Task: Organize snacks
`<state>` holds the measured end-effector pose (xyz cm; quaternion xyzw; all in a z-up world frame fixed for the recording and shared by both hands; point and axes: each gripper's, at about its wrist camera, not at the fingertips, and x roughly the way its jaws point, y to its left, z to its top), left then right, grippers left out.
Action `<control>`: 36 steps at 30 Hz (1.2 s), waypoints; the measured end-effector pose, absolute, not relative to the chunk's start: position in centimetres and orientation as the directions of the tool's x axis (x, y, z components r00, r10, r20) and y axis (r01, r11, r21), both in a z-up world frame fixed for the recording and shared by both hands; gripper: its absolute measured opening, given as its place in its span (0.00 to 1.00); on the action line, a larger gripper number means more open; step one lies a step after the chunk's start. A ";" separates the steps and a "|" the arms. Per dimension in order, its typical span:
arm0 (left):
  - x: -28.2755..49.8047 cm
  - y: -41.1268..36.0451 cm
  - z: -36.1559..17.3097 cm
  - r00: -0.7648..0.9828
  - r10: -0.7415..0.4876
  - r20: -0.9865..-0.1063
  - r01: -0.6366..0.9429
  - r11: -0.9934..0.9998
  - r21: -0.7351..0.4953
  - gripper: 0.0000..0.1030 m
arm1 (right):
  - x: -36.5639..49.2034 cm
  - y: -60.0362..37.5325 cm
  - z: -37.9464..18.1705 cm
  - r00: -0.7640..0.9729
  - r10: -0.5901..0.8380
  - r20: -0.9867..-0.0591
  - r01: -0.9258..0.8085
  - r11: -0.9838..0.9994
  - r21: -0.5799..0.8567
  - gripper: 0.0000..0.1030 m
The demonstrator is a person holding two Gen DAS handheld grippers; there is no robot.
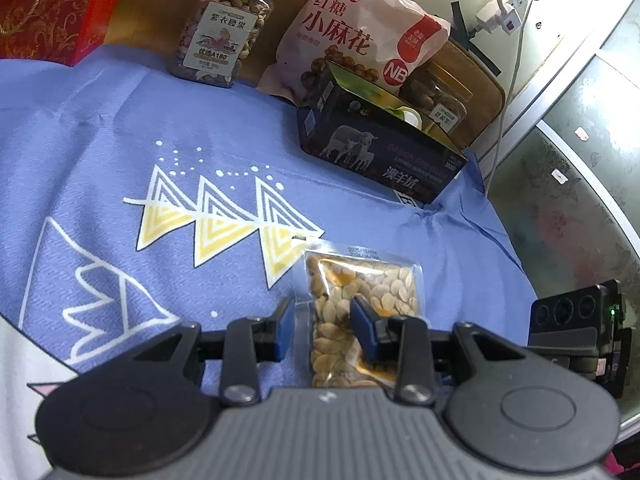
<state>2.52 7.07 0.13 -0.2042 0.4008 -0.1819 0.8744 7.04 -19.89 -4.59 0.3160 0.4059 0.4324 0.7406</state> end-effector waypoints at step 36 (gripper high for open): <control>3.7 5.4 0.8 0.603 -0.479 -0.638 0.192 0.863 -0.467 0.31 | 6.8 -21.1 -4.4 0.332 0.891 -0.310 -0.377 0.427 0.822 0.16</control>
